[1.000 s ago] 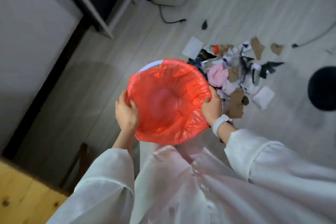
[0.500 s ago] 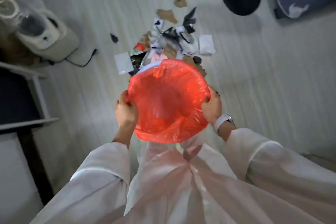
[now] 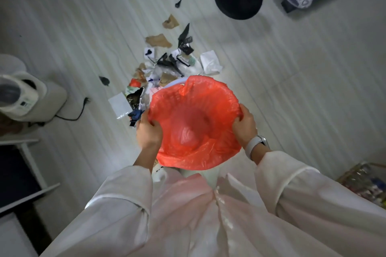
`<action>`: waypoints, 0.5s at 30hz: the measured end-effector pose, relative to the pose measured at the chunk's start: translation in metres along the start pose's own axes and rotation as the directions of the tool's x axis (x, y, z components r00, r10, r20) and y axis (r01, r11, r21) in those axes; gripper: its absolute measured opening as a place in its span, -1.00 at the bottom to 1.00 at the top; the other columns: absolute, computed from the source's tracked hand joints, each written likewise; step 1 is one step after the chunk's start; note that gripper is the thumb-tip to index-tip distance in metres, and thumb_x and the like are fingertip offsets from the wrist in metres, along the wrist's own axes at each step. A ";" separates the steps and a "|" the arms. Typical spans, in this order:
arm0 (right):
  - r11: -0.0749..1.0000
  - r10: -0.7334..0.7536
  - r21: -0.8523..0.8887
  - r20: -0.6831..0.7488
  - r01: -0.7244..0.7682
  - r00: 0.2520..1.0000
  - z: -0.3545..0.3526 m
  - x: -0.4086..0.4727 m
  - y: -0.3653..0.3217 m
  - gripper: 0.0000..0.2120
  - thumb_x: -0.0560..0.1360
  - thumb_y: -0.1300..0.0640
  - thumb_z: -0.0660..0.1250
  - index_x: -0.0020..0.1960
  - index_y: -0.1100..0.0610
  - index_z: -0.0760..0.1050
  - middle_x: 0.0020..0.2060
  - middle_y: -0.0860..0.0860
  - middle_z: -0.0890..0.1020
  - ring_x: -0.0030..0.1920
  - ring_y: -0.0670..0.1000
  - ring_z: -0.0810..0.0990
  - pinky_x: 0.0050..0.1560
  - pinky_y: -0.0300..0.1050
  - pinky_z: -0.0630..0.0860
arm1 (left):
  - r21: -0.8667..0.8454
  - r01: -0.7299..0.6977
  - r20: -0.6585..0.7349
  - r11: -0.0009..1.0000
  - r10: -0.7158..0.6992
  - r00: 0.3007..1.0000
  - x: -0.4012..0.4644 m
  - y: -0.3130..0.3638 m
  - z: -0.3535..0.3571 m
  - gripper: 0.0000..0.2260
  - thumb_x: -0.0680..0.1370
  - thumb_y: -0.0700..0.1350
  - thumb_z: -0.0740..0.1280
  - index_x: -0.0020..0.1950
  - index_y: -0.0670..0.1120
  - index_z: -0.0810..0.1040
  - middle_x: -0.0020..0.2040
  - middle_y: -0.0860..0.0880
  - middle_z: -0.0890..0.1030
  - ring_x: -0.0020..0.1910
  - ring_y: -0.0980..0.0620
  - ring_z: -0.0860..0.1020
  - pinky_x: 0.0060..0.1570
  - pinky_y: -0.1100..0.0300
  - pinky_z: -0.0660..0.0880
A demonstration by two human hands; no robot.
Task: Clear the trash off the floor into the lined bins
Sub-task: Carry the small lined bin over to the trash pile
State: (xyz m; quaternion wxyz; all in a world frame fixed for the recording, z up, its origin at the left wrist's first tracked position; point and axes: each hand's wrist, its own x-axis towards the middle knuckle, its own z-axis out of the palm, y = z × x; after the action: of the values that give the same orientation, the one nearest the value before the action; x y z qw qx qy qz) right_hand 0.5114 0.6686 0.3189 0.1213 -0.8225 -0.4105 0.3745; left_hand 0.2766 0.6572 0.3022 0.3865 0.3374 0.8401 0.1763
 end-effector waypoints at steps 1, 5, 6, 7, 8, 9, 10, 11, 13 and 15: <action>1.000 0.015 -0.011 -0.004 -0.015 1.000 -0.010 0.016 0.007 -0.51 0.45 0.17 0.07 0.39 0.04 0.28 0.26 0.16 0.47 0.24 0.18 0.47 0.32 0.01 0.33 | 0.001 -0.006 -0.009 1.000 0.006 1.000 -0.001 0.014 0.014 -0.58 0.54 -0.26 0.11 0.41 -0.09 0.33 0.28 -0.23 0.46 0.23 -0.23 0.44 0.19 0.02 0.37; 1.000 0.010 -0.002 0.046 -0.010 0.999 -0.064 0.087 0.035 -0.47 0.39 0.09 0.03 0.36 -0.09 0.27 0.18 0.12 0.52 0.13 0.22 0.53 0.24 0.09 0.42 | 0.040 0.033 -0.080 0.999 -0.030 0.996 -0.014 0.075 0.082 -0.59 0.55 -0.26 0.11 0.41 -0.07 0.32 0.27 -0.25 0.46 0.19 -0.27 0.46 0.13 -0.02 0.40; 1.000 -0.013 0.019 0.070 0.011 0.997 -0.083 0.103 0.039 -0.48 0.42 0.17 0.06 0.37 -0.01 0.29 0.17 0.17 0.51 0.13 0.23 0.52 0.21 0.02 0.43 | 0.042 0.049 -0.104 0.998 -0.045 0.994 -0.018 0.091 0.101 -0.58 0.55 -0.25 0.11 0.41 -0.07 0.32 0.28 -0.25 0.45 0.18 -0.28 0.46 0.11 -0.04 0.41; 0.999 -0.039 0.032 0.083 0.037 0.996 -0.105 0.121 0.042 -0.49 0.44 0.25 0.07 0.38 0.06 0.30 0.17 0.21 0.50 0.14 0.24 0.51 0.18 -0.05 0.42 | 0.034 0.064 -0.117 0.997 -0.059 0.991 -0.024 0.108 0.121 -0.58 0.55 -0.25 0.11 0.41 -0.07 0.32 0.28 -0.25 0.45 0.18 -0.28 0.46 0.12 -0.05 0.41; 0.998 -0.059 0.023 0.083 0.058 0.995 -0.126 0.140 0.049 -0.50 0.46 0.30 0.08 0.39 0.09 0.30 0.19 0.23 0.48 0.16 0.23 0.49 0.15 -0.09 0.40 | 0.024 0.069 -0.127 0.997 -0.065 0.990 -0.029 0.126 0.142 -0.59 0.55 -0.25 0.12 0.41 -0.08 0.33 0.27 -0.25 0.45 0.18 -0.29 0.46 0.13 -0.06 0.41; 0.997 -0.072 0.012 0.074 0.071 0.995 -0.143 0.156 0.054 -0.51 0.47 0.32 0.08 0.40 0.11 0.28 0.21 0.23 0.47 0.18 0.23 0.48 0.15 -0.11 0.38 | 0.019 0.062 -0.131 0.998 -0.059 0.990 -0.031 0.141 0.157 -0.59 0.55 -0.25 0.12 0.40 -0.09 0.33 0.26 -0.26 0.46 0.18 -0.28 0.46 0.15 -0.05 0.40; 0.997 -0.077 0.004 0.065 0.077 0.995 -0.162 0.174 0.060 -0.51 0.49 0.32 0.08 0.41 0.12 0.27 0.21 0.23 0.46 0.18 0.23 0.47 0.16 -0.10 0.38 | 0.017 0.052 -0.130 0.998 -0.049 0.990 -0.033 0.159 0.176 -0.60 0.55 -0.24 0.12 0.40 -0.09 0.34 0.25 -0.26 0.47 0.19 -0.28 0.46 0.16 -0.04 0.40; 0.997 -0.080 -0.001 0.059 0.080 0.995 -0.178 0.190 0.066 -0.51 0.49 0.31 0.08 0.41 0.11 0.26 0.21 0.23 0.46 0.18 0.23 0.48 0.15 -0.09 0.39 | 0.019 0.041 -0.128 0.999 -0.039 0.991 -0.035 0.177 0.192 -0.60 0.56 -0.23 0.13 0.40 -0.09 0.34 0.24 -0.25 0.48 0.18 -0.27 0.46 0.15 -0.04 0.40; 0.997 -0.081 0.005 0.050 0.081 0.995 -0.206 0.218 0.074 -0.51 0.49 0.32 0.07 0.41 0.11 0.25 0.20 0.23 0.46 0.16 0.23 0.48 0.12 -0.11 0.39 | 0.013 0.018 -0.132 1.000 -0.016 0.991 -0.035 0.209 0.220 -0.61 0.56 -0.22 0.12 0.39 -0.07 0.35 0.22 -0.25 0.49 0.15 -0.27 0.48 0.11 -0.04 0.42; 0.996 -0.088 0.020 0.047 0.087 0.995 -0.225 0.240 0.079 -0.51 0.50 0.33 0.06 0.41 0.12 0.25 0.19 0.23 0.45 0.16 0.23 0.47 0.10 -0.14 0.36 | 0.006 0.000 -0.138 1.000 0.001 0.990 -0.032 0.233 0.238 -0.62 0.56 -0.21 0.12 0.39 -0.05 0.35 0.21 -0.24 0.50 0.12 -0.24 0.50 0.09 -0.02 0.43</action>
State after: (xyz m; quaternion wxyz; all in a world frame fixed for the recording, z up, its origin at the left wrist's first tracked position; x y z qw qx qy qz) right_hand 0.8100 0.8271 0.3099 0.1350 -0.7933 -0.4457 0.3921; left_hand 0.5754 0.8089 0.2968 0.3263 0.3256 0.8653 0.1968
